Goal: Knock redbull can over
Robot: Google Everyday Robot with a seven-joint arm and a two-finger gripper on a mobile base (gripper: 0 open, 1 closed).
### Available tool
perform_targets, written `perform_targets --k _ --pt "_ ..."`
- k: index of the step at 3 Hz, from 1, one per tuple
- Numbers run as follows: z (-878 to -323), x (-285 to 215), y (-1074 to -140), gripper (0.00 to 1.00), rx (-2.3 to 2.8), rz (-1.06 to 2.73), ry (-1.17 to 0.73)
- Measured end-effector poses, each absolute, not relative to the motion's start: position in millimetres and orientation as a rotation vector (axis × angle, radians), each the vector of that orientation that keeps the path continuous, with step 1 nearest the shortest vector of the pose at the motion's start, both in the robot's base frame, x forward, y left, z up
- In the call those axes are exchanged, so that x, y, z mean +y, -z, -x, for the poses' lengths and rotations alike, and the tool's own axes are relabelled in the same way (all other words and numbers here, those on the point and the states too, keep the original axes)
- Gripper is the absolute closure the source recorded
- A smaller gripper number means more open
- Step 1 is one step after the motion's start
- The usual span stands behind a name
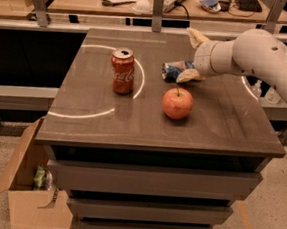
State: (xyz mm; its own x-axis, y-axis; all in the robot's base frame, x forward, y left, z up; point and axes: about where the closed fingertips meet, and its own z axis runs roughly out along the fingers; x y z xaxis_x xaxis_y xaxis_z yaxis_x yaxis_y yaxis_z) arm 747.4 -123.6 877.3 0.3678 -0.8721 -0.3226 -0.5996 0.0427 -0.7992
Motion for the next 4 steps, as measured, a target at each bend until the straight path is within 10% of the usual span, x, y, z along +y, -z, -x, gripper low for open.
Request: perform_targets --k 4 --pt "-747.0 -124.1 -879.1 0.00 1.328 1.652 0.353"
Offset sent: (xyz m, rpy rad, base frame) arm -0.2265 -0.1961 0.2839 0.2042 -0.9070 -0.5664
